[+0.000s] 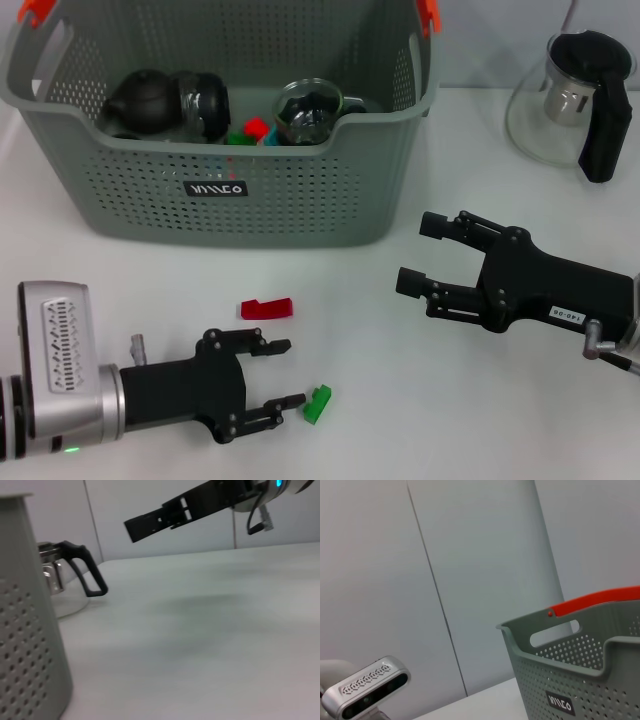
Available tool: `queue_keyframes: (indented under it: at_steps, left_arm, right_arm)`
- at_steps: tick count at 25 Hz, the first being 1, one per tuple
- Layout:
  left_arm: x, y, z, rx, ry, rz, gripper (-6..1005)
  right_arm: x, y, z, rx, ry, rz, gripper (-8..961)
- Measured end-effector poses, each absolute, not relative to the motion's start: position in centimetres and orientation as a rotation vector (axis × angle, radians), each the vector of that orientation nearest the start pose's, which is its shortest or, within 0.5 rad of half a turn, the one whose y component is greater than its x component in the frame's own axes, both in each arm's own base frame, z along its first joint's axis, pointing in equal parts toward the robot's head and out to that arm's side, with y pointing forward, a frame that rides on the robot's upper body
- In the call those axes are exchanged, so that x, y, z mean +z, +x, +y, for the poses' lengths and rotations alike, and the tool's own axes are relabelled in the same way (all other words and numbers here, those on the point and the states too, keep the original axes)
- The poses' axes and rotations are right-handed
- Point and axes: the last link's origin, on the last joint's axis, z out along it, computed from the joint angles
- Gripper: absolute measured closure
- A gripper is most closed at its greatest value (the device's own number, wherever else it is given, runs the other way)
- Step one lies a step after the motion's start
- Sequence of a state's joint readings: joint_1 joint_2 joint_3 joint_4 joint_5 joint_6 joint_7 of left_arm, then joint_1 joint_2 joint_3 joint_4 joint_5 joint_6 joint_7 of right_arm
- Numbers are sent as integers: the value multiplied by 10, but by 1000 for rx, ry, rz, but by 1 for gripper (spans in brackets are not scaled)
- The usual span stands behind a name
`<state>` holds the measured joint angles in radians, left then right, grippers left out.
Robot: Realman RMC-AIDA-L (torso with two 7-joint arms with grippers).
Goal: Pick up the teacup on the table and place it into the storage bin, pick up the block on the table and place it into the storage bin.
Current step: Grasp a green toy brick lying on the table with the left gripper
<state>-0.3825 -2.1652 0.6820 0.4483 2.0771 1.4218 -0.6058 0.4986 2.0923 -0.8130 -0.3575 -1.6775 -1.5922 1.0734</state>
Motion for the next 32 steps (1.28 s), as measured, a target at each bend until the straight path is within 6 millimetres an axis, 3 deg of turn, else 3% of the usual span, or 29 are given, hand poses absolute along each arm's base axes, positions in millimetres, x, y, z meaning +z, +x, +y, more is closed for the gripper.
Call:
queue_keyframes:
  at_steps: [32]
  left_arm:
    - [-98, -295, 247, -581, -2800, -38, 417]
  right_arm:
    - [-42, 252, 296, 1081, -2644, 545, 43]
